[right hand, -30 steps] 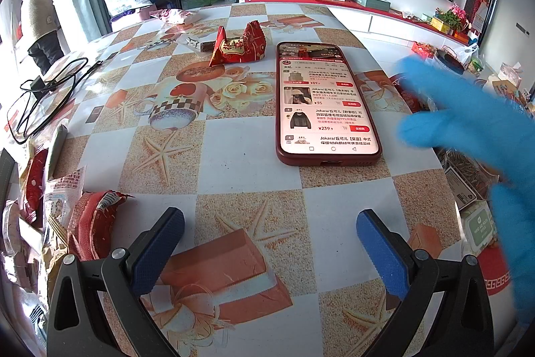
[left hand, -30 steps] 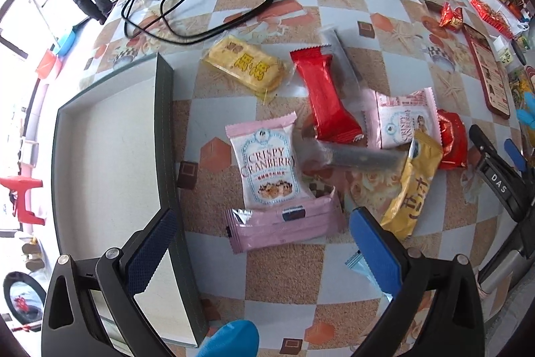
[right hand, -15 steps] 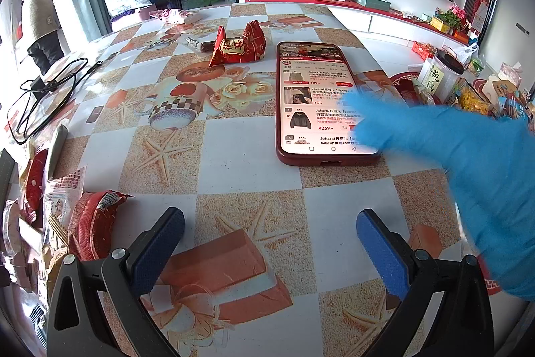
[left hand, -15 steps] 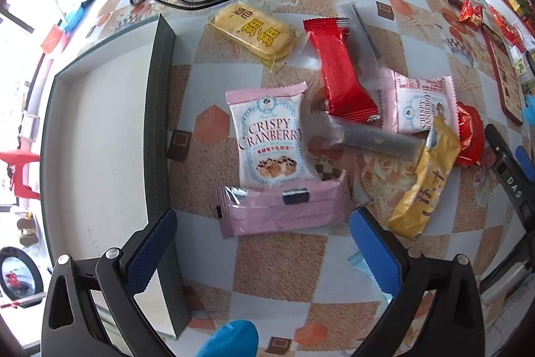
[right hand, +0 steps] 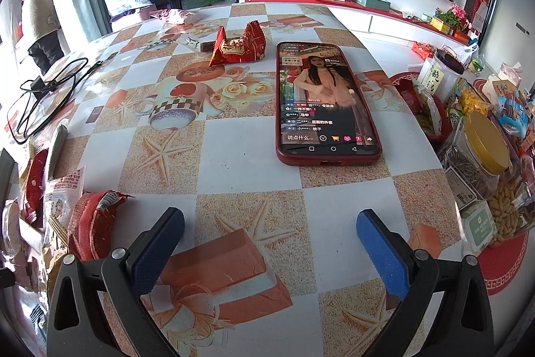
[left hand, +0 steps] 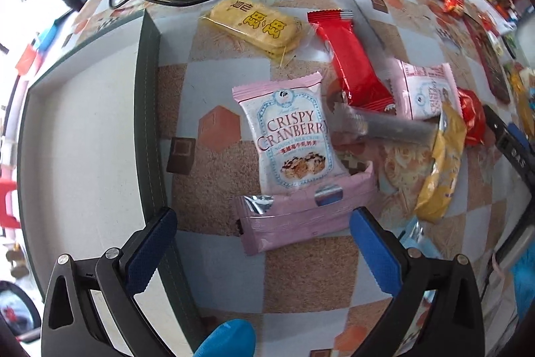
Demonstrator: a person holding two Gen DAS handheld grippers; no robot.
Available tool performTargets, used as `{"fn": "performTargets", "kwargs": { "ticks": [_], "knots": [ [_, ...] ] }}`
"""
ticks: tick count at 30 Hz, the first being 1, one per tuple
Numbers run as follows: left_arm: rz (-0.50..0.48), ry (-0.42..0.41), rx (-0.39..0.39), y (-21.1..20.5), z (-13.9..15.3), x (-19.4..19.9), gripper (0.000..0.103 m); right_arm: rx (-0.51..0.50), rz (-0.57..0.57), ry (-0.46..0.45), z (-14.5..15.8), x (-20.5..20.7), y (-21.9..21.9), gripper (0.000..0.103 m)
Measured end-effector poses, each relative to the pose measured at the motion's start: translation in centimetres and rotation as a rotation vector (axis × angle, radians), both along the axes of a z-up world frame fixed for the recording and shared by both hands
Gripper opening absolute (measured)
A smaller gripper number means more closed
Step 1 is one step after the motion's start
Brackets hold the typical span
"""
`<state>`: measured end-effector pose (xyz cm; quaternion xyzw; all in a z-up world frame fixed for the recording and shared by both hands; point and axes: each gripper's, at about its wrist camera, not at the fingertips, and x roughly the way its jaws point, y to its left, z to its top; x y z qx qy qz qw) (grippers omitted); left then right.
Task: Organize snacks
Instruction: 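Grasp the pink Crispy Cranberry pack with the left tool while the right tool grasps a red wafer pack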
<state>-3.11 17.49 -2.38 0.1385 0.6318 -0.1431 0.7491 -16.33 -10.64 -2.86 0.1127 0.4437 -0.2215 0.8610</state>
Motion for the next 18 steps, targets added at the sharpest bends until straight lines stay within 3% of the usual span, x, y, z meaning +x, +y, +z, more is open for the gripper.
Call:
{"fn": "performTargets", "kwargs": {
  "ticks": [4, 11, 13, 15, 18],
  "knots": [
    [-0.025, 0.042, -0.033, 0.3, 0.5, 0.3, 0.103, 0.0, 0.0, 0.0, 0.0, 0.0, 0.0, 0.103],
    [-0.022, 0.026, -0.074, -1.6, 1.4, 4.1, 0.103, 0.002, -0.018, 0.008, 0.0, 0.0, 0.2, 0.103],
    [0.004, 0.043, -0.074, -2.0, 0.9, 5.2, 0.103, 0.041, -0.004, 0.081, 0.2, 0.4, -0.3, 0.103],
    [0.02, 0.057, -0.073, -2.4, 0.3, 6.0, 0.103, 0.11, -0.007, 0.211, 0.5, 1.4, -1.0, 0.103],
    [0.026, 0.072, -0.045, -3.5, -0.7, 7.3, 0.103, 0.173, -0.043, 0.284, 1.0, 1.7, -0.9, 0.103]
  ]
}}
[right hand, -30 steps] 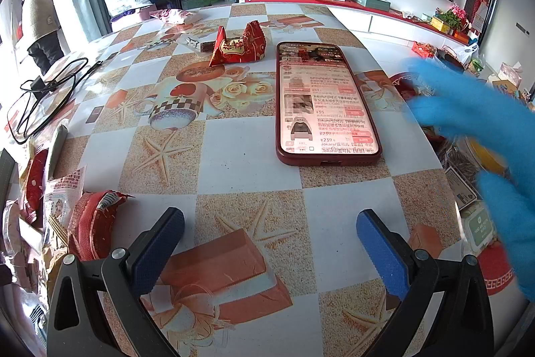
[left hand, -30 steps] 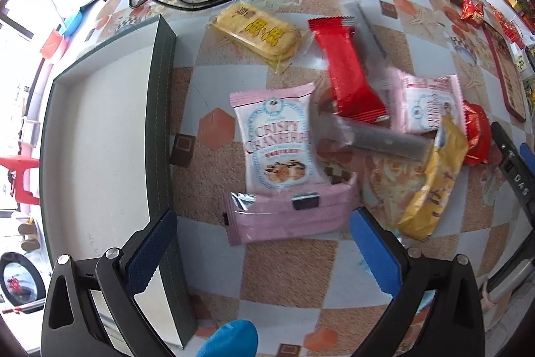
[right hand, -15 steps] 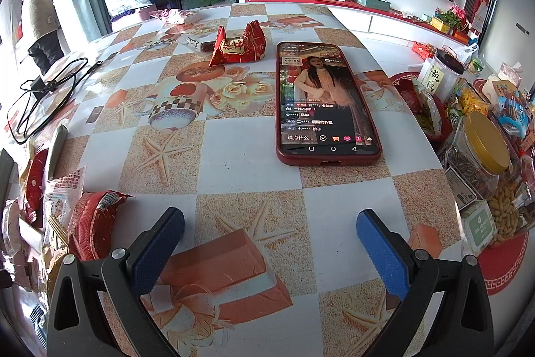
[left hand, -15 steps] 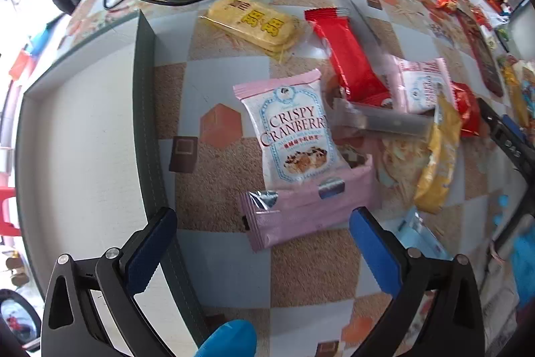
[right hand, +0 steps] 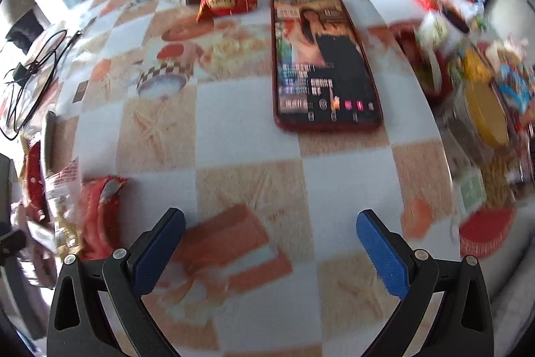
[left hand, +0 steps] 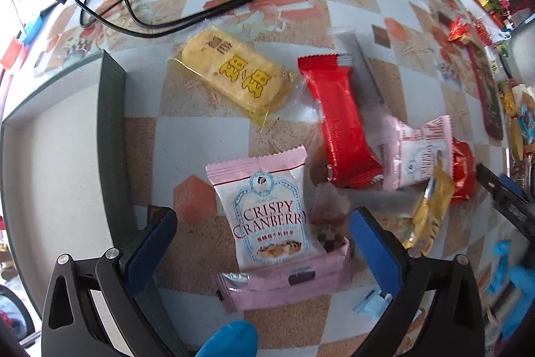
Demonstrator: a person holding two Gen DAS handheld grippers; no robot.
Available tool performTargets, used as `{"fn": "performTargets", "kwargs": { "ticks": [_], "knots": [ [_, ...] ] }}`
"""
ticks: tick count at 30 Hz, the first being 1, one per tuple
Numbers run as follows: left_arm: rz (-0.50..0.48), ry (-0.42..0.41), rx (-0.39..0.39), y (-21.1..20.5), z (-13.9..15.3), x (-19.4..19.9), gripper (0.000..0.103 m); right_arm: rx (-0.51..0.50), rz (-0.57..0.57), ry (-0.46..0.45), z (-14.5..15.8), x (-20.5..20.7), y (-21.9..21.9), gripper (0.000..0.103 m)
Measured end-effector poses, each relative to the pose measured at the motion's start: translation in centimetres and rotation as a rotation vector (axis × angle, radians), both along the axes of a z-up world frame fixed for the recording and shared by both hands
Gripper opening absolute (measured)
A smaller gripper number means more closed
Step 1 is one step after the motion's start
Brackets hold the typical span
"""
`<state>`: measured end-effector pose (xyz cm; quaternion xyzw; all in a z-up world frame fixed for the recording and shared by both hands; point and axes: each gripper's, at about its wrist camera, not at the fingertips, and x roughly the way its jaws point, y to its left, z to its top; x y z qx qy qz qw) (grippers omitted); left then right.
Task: Organize snacks
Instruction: 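Grasp the pink Crispy Cranberry pack with the left tool while the right tool grasps a red wafer pack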
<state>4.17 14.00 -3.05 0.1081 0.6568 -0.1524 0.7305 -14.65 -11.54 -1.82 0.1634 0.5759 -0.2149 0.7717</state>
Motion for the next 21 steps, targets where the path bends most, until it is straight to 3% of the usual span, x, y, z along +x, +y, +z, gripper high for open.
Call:
{"fn": "performTargets", "kwargs": {
  "ticks": [4, 9, 16, 21],
  "knots": [
    [0.008, 0.009, 0.005, -0.2, -0.8, 1.1, 0.103, 0.084, 0.039, -0.046, 2.1, -0.1, 2.2, 0.103],
    [-0.002, 0.004, 0.026, -0.9, -1.4, 2.3, 0.103, 0.169, 0.09, -0.027, 1.8, 2.2, 4.5, 0.103],
    [0.063, 0.047, 0.035, 0.1, -2.9, 4.4, 0.103, 0.158, 0.061, 0.106, 0.1, 4.1, 3.8, 0.103],
    [-0.027, 0.005, 0.062, -2.6, -3.3, 5.2, 0.103, 0.098, 0.104, 0.181, -0.9, 5.8, 4.7, 0.103]
  ]
}}
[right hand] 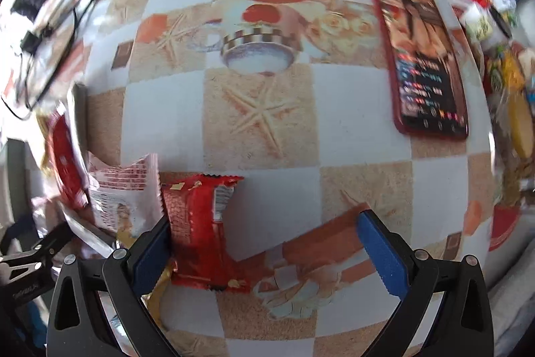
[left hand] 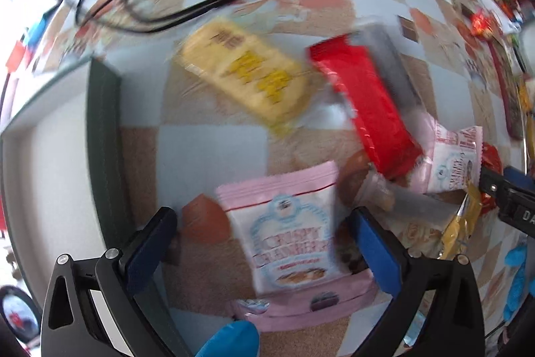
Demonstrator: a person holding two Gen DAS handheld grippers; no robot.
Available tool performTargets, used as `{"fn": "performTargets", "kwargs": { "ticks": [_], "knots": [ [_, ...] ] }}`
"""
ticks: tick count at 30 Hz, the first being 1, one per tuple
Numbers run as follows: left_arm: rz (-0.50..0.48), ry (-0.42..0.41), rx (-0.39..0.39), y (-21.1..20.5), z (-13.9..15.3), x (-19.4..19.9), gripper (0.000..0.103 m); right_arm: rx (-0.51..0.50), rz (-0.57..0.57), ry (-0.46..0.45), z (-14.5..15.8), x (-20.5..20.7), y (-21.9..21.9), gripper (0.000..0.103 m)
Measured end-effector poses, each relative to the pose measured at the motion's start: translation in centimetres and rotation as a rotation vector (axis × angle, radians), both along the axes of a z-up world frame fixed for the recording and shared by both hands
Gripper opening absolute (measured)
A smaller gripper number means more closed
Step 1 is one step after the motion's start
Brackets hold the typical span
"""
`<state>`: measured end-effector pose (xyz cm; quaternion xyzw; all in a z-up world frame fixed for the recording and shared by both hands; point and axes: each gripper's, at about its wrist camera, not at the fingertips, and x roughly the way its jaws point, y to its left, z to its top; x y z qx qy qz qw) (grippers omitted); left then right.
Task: Organize snacks
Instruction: 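Grasp the pink Crispy Cranberry pack with the left tool while the right tool grasps a red wafer pack, then carry both packs over the white box and open both tools to drop them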
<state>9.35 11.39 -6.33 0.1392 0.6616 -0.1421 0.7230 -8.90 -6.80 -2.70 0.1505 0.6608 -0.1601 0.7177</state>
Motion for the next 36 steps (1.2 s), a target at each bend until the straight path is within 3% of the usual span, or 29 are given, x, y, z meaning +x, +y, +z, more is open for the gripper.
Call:
{"fn": "performTargets", "kwargs": {
  "ticks": [7, 13, 14, 16, 18, 21, 25, 36],
  "knots": [
    [-0.005, -0.026, -0.013, -1.2, -0.4, 0.5, 0.103, 0.0, 0.001, -0.002, 0.0, 0.1, 0.6, 0.103],
    [0.019, 0.074, 0.024, -1.0, -0.7, 0.9, 0.101, 0.025, 0.012, 0.046, -0.3, 2.2, 0.1, 0.101],
    [0.014, 0.073, 0.023, -1.2, -0.9, 1.4, 0.099, 0.02, 0.027, 0.043, -0.1, 2.6, 0.3, 0.094],
    [-0.014, 0.058, 0.018, -2.1, -0.5, 1.9, 0.085, 0.013, 0.06, 0.028, 0.5, 3.1, 0.9, 0.078],
    [-0.037, 0.051, 0.011, -2.5, 0.5, 1.4, 0.072, 0.011, 0.081, 0.013, 1.2, 3.6, 1.3, 0.044],
    [-0.059, 0.042, -0.004, -3.1, 1.0, 1.5, 0.045, 0.041, 0.045, 0.016, 1.6, 4.0, 0.6, 0.027],
    [-0.042, 0.081, -0.068, -2.8, 1.6, 1.8, 0.043, 0.144, -0.023, -0.002, 1.9, 3.6, -0.8, 0.027],
    [-0.108, 0.004, -0.167, 0.9, 8.0, -0.1, 0.043, 0.263, -0.09, -0.061, 5.8, 0.4, -0.3, 0.027]
  ]
}}
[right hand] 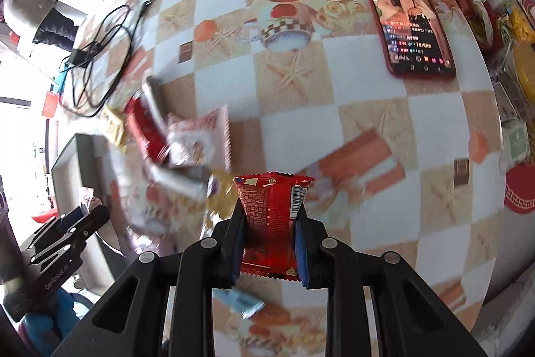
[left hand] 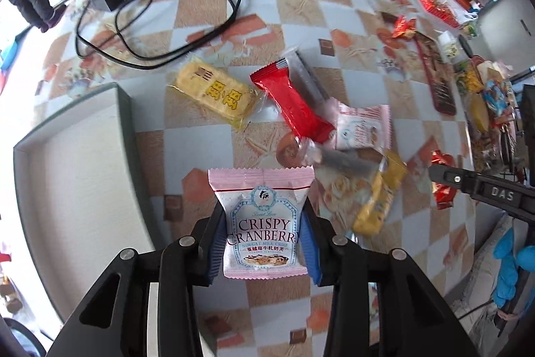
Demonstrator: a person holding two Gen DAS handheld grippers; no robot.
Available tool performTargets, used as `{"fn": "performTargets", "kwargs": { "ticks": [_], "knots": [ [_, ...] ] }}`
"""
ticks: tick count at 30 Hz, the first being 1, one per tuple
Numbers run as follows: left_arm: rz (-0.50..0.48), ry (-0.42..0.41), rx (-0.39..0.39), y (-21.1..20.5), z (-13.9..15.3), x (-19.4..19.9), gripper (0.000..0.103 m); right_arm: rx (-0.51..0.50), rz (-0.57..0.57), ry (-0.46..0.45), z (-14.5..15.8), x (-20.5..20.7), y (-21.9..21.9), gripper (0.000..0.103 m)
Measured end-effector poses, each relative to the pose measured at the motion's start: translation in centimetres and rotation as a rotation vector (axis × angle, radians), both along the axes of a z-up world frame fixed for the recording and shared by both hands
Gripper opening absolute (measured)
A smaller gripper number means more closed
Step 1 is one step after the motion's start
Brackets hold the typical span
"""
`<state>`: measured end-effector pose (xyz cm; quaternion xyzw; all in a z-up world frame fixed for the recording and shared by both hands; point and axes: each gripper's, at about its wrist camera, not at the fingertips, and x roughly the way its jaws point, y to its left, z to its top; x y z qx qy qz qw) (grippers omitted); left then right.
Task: Organize snacks
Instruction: 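Carry both packs over the white box and open both tools to drop them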
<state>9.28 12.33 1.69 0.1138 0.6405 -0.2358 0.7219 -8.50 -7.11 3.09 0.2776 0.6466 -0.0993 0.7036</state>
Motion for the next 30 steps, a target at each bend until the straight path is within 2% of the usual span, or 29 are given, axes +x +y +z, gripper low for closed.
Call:
{"fn": "performTargets", "kwargs": {
  "ticks": [1, 5, 7, 12, 20, 30],
  "knots": [
    [-0.005, -0.005, -0.005, 0.7, 0.6, -0.8, 0.043, 0.003, 0.003, -0.003, -0.2, -1.2, 0.8, 0.027],
    [-0.025, -0.034, -0.006, 2.5, 1.8, -1.3, 0.043, 0.018, 0.038, -0.008, 0.6, -1.8, 4.0, 0.027],
    [-0.02, -0.048, 0.003, 4.2, 2.7, -2.8, 0.043, 0.023, 0.063, -0.01, 1.3, -2.4, 6.1, 0.027],
    [0.032, -0.048, 0.025, 8.8, 3.7, -2.5, 0.043, 0.042, 0.162, -0.021, 1.8, -0.5, 11.4, 0.027],
    [0.137, -0.034, 0.072, 15.3, 2.9, -1.9, 0.043, 0.063, 0.326, -0.042, 2.5, 3.6, 19.2, 0.027],
    [0.239, -0.011, 0.122, 20.6, 0.8, -0.6, 0.043, 0.109, 0.486, -0.027, 1.3, 8.1, 27.6, 0.027]
  ]
}}
